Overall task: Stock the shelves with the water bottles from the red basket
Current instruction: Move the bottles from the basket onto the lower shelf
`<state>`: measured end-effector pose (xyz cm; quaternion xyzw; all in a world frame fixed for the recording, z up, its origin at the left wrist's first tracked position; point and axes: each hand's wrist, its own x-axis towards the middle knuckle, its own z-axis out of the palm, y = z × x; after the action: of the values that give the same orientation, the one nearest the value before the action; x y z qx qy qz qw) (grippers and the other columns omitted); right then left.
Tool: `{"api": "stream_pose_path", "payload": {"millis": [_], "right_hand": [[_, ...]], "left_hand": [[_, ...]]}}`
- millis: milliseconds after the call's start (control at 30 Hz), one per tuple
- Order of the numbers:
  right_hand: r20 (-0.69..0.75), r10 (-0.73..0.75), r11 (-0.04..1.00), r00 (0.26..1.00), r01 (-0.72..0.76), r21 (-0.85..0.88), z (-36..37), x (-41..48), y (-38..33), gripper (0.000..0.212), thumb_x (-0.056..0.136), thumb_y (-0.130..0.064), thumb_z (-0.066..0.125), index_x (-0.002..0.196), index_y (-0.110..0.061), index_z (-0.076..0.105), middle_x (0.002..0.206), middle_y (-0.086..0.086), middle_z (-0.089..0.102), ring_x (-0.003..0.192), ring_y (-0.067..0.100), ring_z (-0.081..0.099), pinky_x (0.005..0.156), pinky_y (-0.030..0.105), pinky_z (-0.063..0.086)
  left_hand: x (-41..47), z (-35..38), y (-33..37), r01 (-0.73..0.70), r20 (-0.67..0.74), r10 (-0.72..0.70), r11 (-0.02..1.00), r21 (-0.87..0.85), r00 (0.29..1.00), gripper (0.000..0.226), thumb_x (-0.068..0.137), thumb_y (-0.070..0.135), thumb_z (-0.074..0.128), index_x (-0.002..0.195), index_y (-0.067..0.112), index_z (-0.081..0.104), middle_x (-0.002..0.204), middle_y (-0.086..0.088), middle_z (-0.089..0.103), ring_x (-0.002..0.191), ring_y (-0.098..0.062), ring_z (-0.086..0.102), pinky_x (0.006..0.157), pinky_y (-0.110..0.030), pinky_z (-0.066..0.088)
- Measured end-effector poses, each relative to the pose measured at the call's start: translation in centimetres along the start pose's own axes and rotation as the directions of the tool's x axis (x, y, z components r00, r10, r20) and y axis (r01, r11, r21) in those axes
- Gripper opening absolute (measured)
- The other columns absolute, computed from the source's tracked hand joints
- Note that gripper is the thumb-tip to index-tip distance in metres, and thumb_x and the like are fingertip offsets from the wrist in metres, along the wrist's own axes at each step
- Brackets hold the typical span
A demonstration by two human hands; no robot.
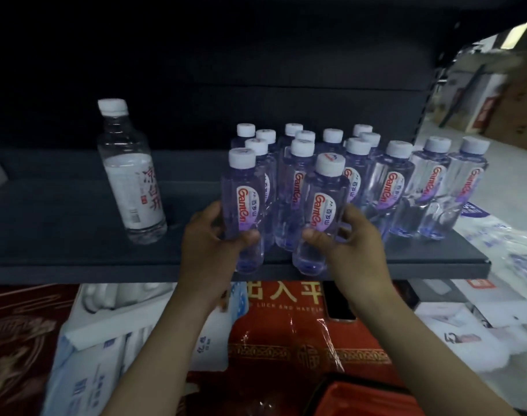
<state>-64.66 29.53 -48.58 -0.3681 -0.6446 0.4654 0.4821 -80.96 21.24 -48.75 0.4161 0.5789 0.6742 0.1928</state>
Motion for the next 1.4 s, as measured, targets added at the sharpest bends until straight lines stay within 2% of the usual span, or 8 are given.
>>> {"api": "stream_pose_path", "payload": {"millis": [300, 500, 633, 700, 867, 1000, 1100, 1400], "right_hand": [[0.006, -0.016, 0.998, 1.0, 0.017, -0.06, 1.6, 2.1, 0.6, 0.033, 0.085, -0.01, 0.074, 0.114, -0.019, 0.062, 0.105, -0.01, 0.07, 0.087, -0.013, 0.061, 0.091, 0.03, 0.055], [0.023, -0.04, 0.976, 0.999, 0.044, -0.212, 1.7, 1.8, 0.9, 0.047, 0.084, -0.014, 0.076, 0.121, -0.026, 0.05, 0.111, -0.014, 0.064, 0.102, 0.001, 0.06, 0.095, 0.033, 0.053], [0.059, -0.045, 0.923, 0.997, 0.064, -0.379, 1.1, 0.7, 2.1, 0.063, 0.086, -0.009, 0.073, 0.14, -0.017, 0.041, 0.126, 0.0, 0.063, 0.115, 0.018, 0.06, 0.095, 0.032, 0.051], [0.053, -0.068, 0.902, 0.996, 0.085, -0.423, 1.1, 0.7, 2.6, 0.06, 0.088, -0.008, 0.071, 0.14, -0.014, 0.042, 0.126, 0.001, 0.065, 0.114, 0.019, 0.061, 0.089, 0.026, 0.05], [0.08, -0.095, 0.876, 0.992, 0.122, -0.467, 2.1, 1.3, 3.1, 0.055, 0.091, -0.009, 0.067, 0.14, -0.015, 0.042, 0.118, -0.003, 0.066, 0.095, 0.008, 0.059, 0.065, 0.0, 0.039], [0.063, -0.109, 0.879, 0.992, 0.126, -0.46, 2.9, 2.0, 3.6, 0.055, 0.09, -0.012, 0.068, 0.138, -0.017, 0.043, 0.122, 0.0, 0.069, 0.107, 0.017, 0.066, 0.085, 0.023, 0.051], [0.058, -0.099, 0.88, 0.993, 0.114, -0.461, 3.0, 2.4, 3.7, 0.056, 0.091, -0.012, 0.067, 0.14, -0.017, 0.041, 0.122, 0.001, 0.068, 0.109, 0.018, 0.065, 0.083, 0.021, 0.048], [0.142, -0.094, 0.792, 0.985, 0.161, -0.589, 1.4, 0.9, 3.1, 0.057, 0.095, -0.014, 0.059, 0.146, -0.013, 0.035, 0.125, 0.011, 0.062, 0.109, 0.029, 0.062, 0.084, 0.036, 0.053]], "left_hand": [[1.9, 0.5, -1.5, -0.038, -0.027, 0.042, 0.989, 0.145, 0.999, 0.045, 0.076, 0.008, 0.074, 0.112, 0.033, 0.066, 0.116, -0.001, 0.064, 0.099, -0.005, 0.064, 0.081, -0.025, 0.054], [1.7, 0.7, -1.9, -0.007, 0.093, -0.018, 0.965, 0.261, 0.995, 0.059, 0.078, 0.02, 0.075, 0.127, 0.038, 0.05, 0.123, 0.009, 0.061, 0.116, -0.01, 0.057, 0.094, -0.036, 0.051], [1.0, 0.5, -2.1, 0.024, 0.11, -0.064, 0.942, 0.335, 0.992, 0.06, 0.08, 0.009, 0.075, 0.12, 0.034, 0.038, 0.114, 0.017, 0.058, 0.095, 0.007, 0.056, 0.076, -0.008, 0.042], [0.8, 0.6, -2.2, 0.039, 0.089, -0.075, 0.932, 0.36, 0.993, 0.056, 0.082, 0.007, 0.072, 0.117, 0.035, 0.038, 0.107, 0.018, 0.058, 0.086, 0.01, 0.055, 0.066, -0.005, 0.039], [1.3, 1.7, -2.6, 0.034, 0.087, -0.071, 0.929, 0.368, 0.994, 0.058, 0.086, 0.004, 0.067, 0.129, 0.035, 0.042, 0.111, 0.019, 0.06, 0.096, 0.005, 0.056, 0.071, -0.002, 0.036], [1.8, 2.5, -3.3, 0.032, 0.075, -0.068, 0.916, 0.401, 0.995, 0.064, 0.088, 0.008, 0.067, 0.139, 0.033, 0.037, 0.127, 0.015, 0.06, 0.114, -0.003, 0.057, 0.074, -0.002, 0.037], [2.1, 2.6, -3.8, 0.042, 0.079, -0.085, 0.898, 0.438, 0.993, 0.071, 0.09, 0.008, 0.065, 0.145, 0.034, 0.029, 0.133, 0.008, 0.059, 0.119, -0.011, 0.058, 0.085, -0.015, 0.04], [0.3, 3.4, -3.3, 0.01, 0.081, -0.098, 0.698, 0.716, 0.992, 0.081, 0.098, 0.02, 0.048, 0.154, 0.019, -0.011, 0.129, -0.019, 0.057, 0.1, -0.031, 0.063, 0.075, -0.035, 0.049]]}}
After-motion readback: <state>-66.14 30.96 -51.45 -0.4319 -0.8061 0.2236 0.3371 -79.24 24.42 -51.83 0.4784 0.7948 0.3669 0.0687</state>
